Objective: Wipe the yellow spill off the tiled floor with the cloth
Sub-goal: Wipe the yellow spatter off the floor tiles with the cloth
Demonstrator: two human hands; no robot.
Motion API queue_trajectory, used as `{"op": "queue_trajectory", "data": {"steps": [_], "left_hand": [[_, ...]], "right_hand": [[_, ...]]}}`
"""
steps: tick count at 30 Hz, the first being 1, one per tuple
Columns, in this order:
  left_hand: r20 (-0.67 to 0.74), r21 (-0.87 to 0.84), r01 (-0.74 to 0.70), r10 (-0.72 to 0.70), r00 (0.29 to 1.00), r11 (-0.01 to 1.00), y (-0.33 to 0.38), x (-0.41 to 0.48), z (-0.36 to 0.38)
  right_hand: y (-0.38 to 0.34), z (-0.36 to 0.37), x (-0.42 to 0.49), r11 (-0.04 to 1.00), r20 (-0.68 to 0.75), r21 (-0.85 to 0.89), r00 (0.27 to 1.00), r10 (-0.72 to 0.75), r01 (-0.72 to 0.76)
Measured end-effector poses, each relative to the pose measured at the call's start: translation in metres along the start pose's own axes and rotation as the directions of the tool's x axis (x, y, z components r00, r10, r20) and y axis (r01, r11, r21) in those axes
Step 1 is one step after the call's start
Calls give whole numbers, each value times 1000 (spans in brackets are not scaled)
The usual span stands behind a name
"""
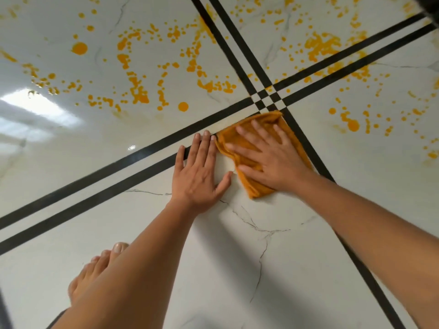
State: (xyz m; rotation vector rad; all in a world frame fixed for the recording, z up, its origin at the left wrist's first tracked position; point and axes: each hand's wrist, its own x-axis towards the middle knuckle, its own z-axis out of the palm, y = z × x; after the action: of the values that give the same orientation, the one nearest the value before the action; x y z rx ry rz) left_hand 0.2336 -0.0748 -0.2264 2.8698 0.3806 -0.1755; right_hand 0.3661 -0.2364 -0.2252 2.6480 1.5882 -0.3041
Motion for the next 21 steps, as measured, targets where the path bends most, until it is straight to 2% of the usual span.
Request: {"op": "queue_trajectory", "data": {"steps": [1,2,3,4,5,6,7,9,10,11,12,14,15,16,19,20,21], "left_hand": [[5,-2,0,0,1000,1000,0,0,0],[5,-1,3,-3,1000,1000,0,0,0],[4,2,3,-3,1000,1000,0,0,0],[5,6,-1,1,1000,1000,0,0,0],[3,9,-5,5,1000,1000,0,0,1],[1,9,-6,6,1000,1000,0,0,2],[-2,8,-6,6,1000,1000,0,-1,2],[-14,6,-6,6,1000,1000,-1,0,2],[-17,3,-10,10,1000,1000,0,-1,2],[-17,1,-20,20,1000,1000,3,-1,1],[-11,3,-36,36,999,999,6,-1,0],[20,5,-72,72,997,997,14,4,-1],[31,6,-73,73,997,997,18,5,0],[32,1,-67,67,997,998,21,7,0],[50,0,-85,85,995,996,30,8,1],[55,1,-90,90,994,996,31,7,3],[64,-1,-93,93,994,996,32,5,4]], "right_hand": [[15,-1,-13,999,31,1,998,-54,54],[28,-1,-17,1000,34,6,999,1,-1],[36,-1,-14,988,11,22,988,153,-154],[35,-2,-4,940,-14,58,941,337,-336],[26,-4,9,885,-34,90,887,460,-456],[13,-6,18,872,-38,89,873,486,-481],[0,-5,19,907,-35,73,907,419,-416],[-4,2,-4,991,-20,30,991,134,-133],[4,3,-22,999,3,24,999,47,-47],[16,3,-35,999,16,18,999,51,-51],[28,4,-39,989,8,16,989,148,-148],[30,0,-22,881,-12,93,885,466,-463],[19,0,-10,830,-20,118,835,550,-545],[6,1,-4,837,-29,113,841,541,-535],[3,8,-37,973,-32,38,973,229,-228],[14,9,-51,977,-15,32,977,213,-212],[25,10,-62,958,-3,41,959,283,-283]]}}
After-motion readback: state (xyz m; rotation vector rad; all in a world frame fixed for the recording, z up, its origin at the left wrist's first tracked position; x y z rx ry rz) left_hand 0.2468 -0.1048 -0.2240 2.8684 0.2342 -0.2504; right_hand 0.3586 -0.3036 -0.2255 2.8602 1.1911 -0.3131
